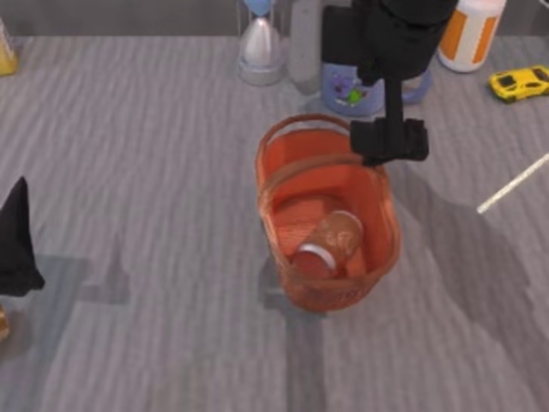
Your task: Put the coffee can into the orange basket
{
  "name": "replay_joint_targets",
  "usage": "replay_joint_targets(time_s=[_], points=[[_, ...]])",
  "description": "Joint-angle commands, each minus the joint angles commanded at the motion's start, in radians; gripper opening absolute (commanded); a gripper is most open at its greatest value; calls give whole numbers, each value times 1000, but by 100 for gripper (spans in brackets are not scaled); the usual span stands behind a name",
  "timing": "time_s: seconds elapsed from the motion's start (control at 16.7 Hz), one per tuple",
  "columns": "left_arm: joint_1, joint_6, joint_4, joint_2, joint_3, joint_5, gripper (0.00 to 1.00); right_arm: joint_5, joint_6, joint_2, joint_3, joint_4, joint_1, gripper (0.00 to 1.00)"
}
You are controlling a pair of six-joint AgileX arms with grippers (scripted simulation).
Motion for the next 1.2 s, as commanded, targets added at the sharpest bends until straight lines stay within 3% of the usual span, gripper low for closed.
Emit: replay_joint_targets(time_s=[0.18,0.36,0.78,1.2], points=[[17,27,-67,-184,-108,-103,100,-1,-79,179,189,-124,50,100],[25,45,-96,-278,-161,-158,100,-2,-123,268,285,-190,79,100],[26,48,-98,-290,-167,-164,100,-3,-128,276,291,-193,79,100],[26,48,-98,-290,-167,-164,100,-3,-128,231,133,-81,83,100]])
